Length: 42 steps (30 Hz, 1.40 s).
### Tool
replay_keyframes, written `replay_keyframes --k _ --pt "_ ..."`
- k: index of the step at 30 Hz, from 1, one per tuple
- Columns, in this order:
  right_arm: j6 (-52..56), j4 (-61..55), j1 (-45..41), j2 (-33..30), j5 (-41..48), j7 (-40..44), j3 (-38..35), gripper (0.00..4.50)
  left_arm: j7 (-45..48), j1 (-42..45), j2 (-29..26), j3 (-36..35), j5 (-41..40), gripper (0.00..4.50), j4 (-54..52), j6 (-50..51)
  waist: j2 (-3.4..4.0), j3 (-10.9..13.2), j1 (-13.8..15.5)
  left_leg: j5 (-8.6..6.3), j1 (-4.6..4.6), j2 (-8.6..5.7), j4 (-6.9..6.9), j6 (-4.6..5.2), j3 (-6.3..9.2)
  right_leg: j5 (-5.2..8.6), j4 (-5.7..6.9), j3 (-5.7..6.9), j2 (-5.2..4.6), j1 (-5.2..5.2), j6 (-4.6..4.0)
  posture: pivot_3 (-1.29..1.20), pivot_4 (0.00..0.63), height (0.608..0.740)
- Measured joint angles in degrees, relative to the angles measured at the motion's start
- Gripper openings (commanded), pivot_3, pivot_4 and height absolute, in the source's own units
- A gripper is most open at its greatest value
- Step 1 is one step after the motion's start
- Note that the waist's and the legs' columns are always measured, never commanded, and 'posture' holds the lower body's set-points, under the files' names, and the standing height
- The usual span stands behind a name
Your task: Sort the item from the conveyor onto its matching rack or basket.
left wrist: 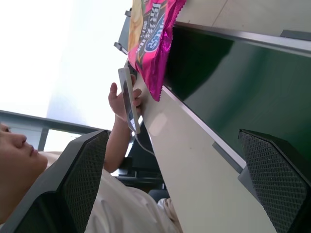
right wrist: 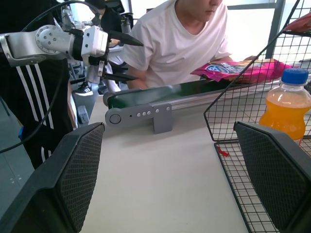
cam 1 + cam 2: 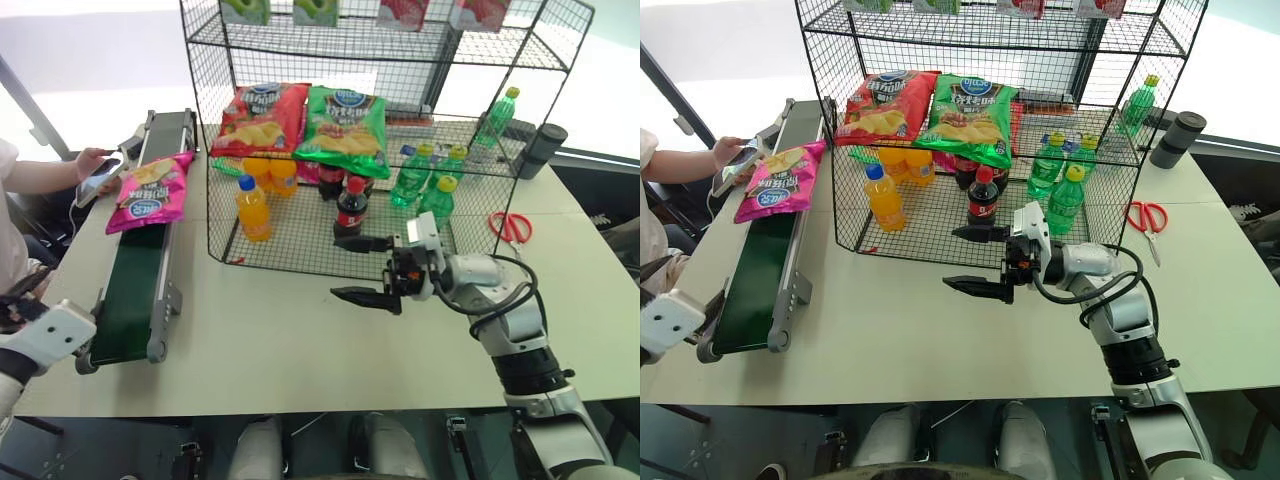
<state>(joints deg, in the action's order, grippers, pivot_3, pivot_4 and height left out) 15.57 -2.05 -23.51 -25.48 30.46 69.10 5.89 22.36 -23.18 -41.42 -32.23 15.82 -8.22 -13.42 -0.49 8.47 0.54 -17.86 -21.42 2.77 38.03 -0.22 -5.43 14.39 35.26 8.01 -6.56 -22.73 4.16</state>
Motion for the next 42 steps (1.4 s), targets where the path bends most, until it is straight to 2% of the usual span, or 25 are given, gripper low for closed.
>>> replay_keyframes --k 5,24,25,27,32,34,35,40,42 --pt "-1.22 0.0 0.49 0.02 -0.53 -0.38 -0.06 4.44 -1.93 2.46 -1.28 2.46 2.83 4.5 3.53 -1.28 0.01 0.0 -0.06 0.0 0.0 0.01 -0.01 0.0 -0.01 0.0 0.02 0.0 -0.07 -0.01 0.0 0.0 0.15 0.74" --pt "-5.43 0.11 3.16 -0.51 -4.83 -1.54 0.0 4.44 -4.49 10.75 -2.37 11.31 4.47 4.5 9.31 -2.19 -0.02 -0.01 -0.45 0.0 0.01 0.01 -0.03 0.0 -0.09 -0.01 0.06 0.0 -0.14 -0.02 0.01 0.0 0.15 0.74" --pt "-5.51 0.11 3.35 -0.51 -4.97 -1.63 0.0 4.5 -4.48 10.87 -2.37 11.37 4.43 4.12 9.64 -2.15 -0.01 -0.01 -0.45 0.0 0.01 0.01 -0.03 0.0 -0.09 -0.01 0.06 0.0 -0.14 -0.02 0.01 0.0 0.15 0.74" --pt "-5.94 0.11 3.61 -0.52 -5.41 -1.77 0.0 4.5 -3.74 11.06 -2.37 11.99 3.71 3.68 9.88 -2.13 -0.01 0.0 -0.45 0.0 0.01 0.01 -0.03 0.0 -0.1 -0.01 0.06 0.0 -0.14 -0.02 0.01 0.0 0.15 0.74" --pt "-6.41 0.11 3.74 -0.85 -5.82 -1.79 -0.05 4.5 -2.99 11.69 -2.37 13.54 3.3 1.15 10.13 -2.0 -0.01 0.0 -0.44 0.0 0.02 0.01 -0.03 0.0 -0.1 -0.01 0.07 0.0 -0.14 -0.02 0.01 0.0 0.15 0.74" --pt "-6.7 0.12 3.83 -0.97 -6.11 -1.79 -0.05 4.5 -3.0 12.24 -2.39 13.53 3.06 0.29 10.13 -1.99 -0.02 -0.01 -0.43 0.0 0.02 0.01 -0.03 0.0 -0.1 -0.01 0.06 0.0 -0.15 -0.02 0.01 0.0 0.15 0.74" --pt "-7.05 0.14 3.9 -0.97 -6.35 -1.79 -0.05 4.5 -3.01 12.32 -2.42 13.53 2.89 0.06 10.13 -2.0 -0.02 -0.01 -0.43 0.0 0.02 0.01 -0.03 0.0 -0.11 -0.01 0.06 0.0 -0.15 -0.02 0.01 0.0 0.15 0.74" --pt "-8.39 1.26 3.94 -0.96 -7.24 -1.98 -0.03 4.5 -3.0 12.98 -2.32 13.37 0.92 0.06 10.03 -1.56 -0.02 -0.01 -0.44 0.01 0.02 0.01 -0.03 -0.01 -0.11 -0.01 0.07 0.0 -0.15 -0.02 0.01 0.0 0.15 0.74" --pt "-8.62 1.4 3.94 -0.96 -7.38 -2.02 -0.03 4.5 -2.14 13.86 -1.38 12.63 -2.89 0.06 9.71 -0.69 -0.01 -0.01 -0.45 0.0 0.02 0.01 -0.03 -0.01 -0.11 -0.01 0.07 0.0 -0.16 -0.02 0.01 0.0 0.15 0.74"
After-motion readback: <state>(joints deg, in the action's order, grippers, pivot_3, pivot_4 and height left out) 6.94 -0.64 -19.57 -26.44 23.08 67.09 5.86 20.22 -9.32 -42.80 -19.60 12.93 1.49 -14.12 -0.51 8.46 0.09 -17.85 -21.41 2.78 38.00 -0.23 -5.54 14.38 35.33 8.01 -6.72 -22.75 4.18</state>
